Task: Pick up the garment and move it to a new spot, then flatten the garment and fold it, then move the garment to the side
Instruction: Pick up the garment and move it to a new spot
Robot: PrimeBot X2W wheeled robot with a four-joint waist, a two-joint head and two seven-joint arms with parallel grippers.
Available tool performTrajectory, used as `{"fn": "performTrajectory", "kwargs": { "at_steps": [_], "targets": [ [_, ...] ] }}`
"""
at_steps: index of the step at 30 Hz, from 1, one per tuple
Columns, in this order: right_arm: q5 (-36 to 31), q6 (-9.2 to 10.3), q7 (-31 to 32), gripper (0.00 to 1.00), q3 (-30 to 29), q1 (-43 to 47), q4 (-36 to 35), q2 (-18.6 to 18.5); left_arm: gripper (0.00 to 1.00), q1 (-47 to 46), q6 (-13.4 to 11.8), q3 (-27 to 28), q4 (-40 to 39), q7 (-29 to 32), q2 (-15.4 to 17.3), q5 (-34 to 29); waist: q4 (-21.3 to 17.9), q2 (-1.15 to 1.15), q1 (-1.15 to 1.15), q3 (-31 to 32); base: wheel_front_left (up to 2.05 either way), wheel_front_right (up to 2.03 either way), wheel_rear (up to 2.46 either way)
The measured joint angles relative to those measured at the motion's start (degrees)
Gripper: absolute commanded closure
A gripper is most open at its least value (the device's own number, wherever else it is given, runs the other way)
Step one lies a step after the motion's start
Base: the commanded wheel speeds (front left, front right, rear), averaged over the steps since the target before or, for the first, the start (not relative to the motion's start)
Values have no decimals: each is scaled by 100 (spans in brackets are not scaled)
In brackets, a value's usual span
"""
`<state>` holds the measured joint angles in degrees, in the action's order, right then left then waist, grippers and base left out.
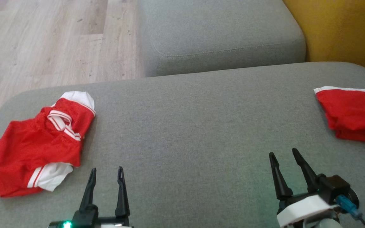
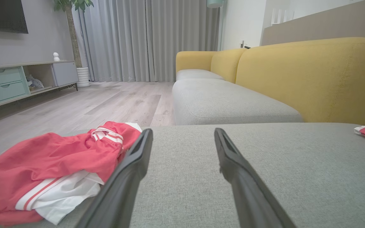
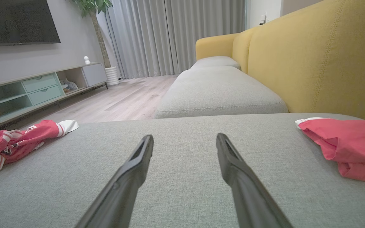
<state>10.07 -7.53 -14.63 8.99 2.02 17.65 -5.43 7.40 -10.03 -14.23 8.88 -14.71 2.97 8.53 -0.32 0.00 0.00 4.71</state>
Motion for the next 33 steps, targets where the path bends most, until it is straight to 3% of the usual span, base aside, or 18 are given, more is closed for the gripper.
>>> {"fn": "performTrajectory", "kwargs": {
  "at_steps": [10,27,33],
  "targets": [
    [1,0,0,0,-13,15,30,7,0,-7,3,59,13,0,0,-64,413,0,0,-29,0,0,0],
    [0,0,0,0,63,90,-24,127,0,-13,70,357,-3,0,1,-270,2244,0,0,-260,0,0,0],
    [-54,0,0,0,96,85,-70,75,0,-164,155,592,-107,0,29,-449,2672,0,0,-570,0,0,0]
  ]
}}
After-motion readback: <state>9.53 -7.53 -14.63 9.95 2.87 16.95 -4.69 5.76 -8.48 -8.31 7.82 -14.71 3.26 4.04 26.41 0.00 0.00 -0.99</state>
